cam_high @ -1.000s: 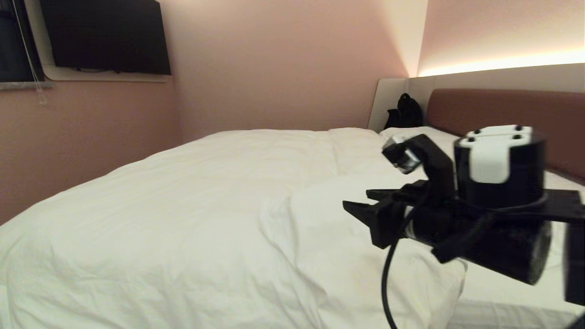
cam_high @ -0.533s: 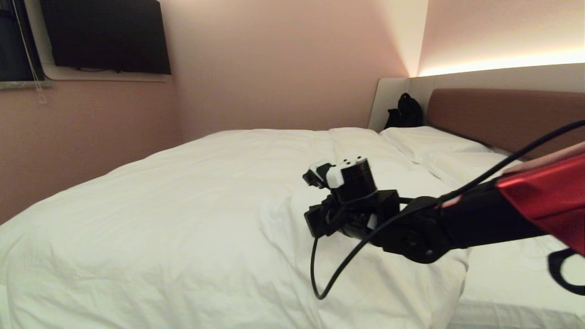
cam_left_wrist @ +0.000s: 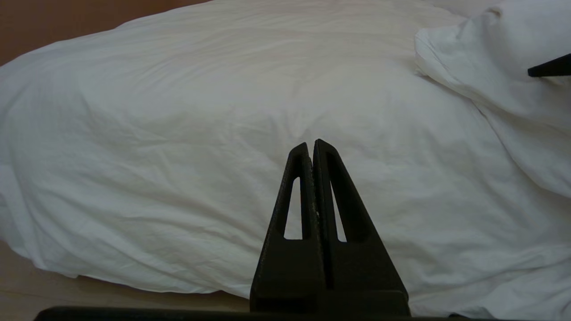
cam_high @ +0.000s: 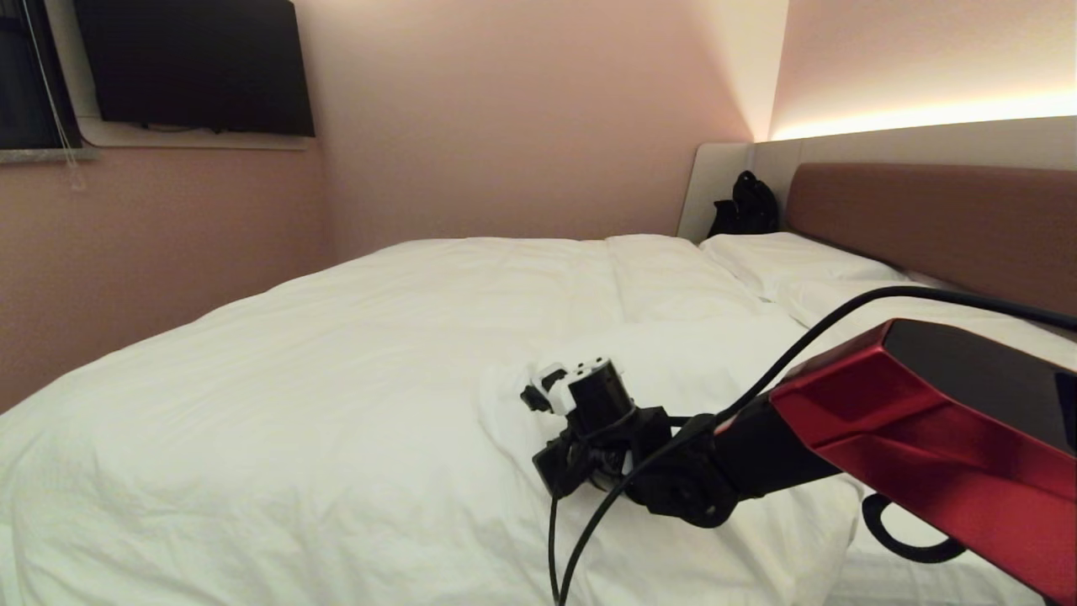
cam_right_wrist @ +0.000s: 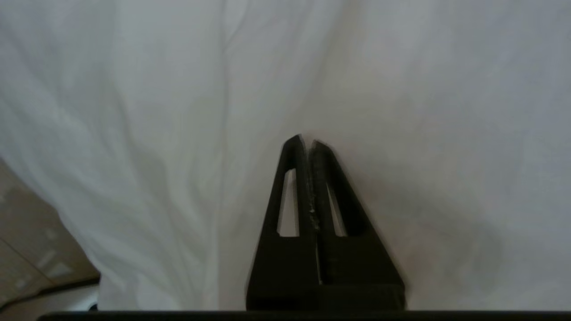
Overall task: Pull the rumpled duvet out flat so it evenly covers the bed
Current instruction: Flatten the corners of the folded blanket
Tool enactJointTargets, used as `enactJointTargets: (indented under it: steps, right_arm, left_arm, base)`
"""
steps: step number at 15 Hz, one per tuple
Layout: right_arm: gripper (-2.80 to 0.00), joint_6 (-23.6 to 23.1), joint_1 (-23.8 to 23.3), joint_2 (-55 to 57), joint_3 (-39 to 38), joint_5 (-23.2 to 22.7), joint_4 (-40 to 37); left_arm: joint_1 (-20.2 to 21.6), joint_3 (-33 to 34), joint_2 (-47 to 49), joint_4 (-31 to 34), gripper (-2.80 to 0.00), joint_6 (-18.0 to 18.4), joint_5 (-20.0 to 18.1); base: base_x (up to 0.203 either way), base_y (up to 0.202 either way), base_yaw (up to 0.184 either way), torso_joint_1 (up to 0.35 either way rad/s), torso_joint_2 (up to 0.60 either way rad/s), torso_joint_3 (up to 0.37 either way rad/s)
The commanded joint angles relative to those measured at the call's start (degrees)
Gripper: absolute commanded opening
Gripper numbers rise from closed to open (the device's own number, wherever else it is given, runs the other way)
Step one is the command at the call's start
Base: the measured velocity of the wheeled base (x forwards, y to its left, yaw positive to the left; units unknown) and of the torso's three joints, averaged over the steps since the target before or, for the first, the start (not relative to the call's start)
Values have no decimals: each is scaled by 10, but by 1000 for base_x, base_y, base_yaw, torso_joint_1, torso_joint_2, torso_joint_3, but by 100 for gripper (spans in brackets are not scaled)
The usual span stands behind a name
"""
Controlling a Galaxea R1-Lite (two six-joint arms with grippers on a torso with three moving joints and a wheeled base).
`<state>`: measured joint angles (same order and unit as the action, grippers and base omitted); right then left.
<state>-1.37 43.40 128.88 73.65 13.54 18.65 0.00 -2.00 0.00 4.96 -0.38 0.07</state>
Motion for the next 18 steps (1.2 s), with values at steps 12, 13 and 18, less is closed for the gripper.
enactJointTargets:
  steps: [12, 13, 18]
  right_arm:
    - [0, -1, 7, 65, 22, 41, -1]
    - [0, -2, -5, 82, 38, 45, -1]
    - [0, -14, -33, 130, 73, 58, -4]
  left_arm:
    - [0, 0, 0, 0, -280, -1, 0]
    - [0, 0, 0, 0, -280, -1, 0]
    - [0, 1, 0, 0, -280, 0, 1]
  base:
    - [0, 0, 0, 0, 0, 0]
    - [0, 0, 0, 0, 0, 0]
    - [0, 0, 0, 0, 0, 0]
